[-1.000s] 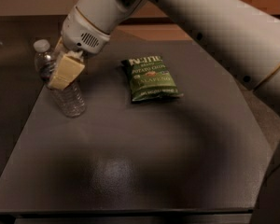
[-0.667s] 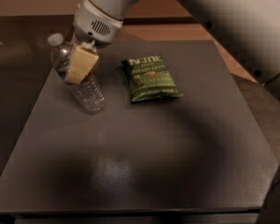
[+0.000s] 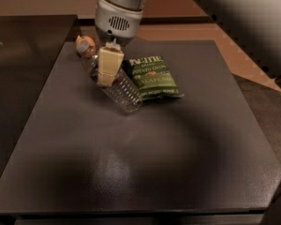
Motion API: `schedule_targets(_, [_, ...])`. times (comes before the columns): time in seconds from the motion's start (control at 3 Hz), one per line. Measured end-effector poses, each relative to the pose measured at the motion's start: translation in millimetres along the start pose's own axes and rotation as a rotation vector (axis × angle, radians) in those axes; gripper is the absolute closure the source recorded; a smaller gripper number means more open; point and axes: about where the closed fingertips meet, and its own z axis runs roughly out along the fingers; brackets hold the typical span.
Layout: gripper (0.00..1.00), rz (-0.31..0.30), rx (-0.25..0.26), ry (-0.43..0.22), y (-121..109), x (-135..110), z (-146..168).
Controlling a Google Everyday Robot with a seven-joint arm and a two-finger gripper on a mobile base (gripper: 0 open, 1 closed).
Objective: Knock water bottle over
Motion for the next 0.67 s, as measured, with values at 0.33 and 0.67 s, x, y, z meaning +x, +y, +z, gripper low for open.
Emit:
schedule_targets(0.33, [1.0, 0.041, -0.008, 0.091, 5, 21, 5])
schedule_targets(0.67, [1.0, 0.056, -0.016, 0.157, 9, 32, 14])
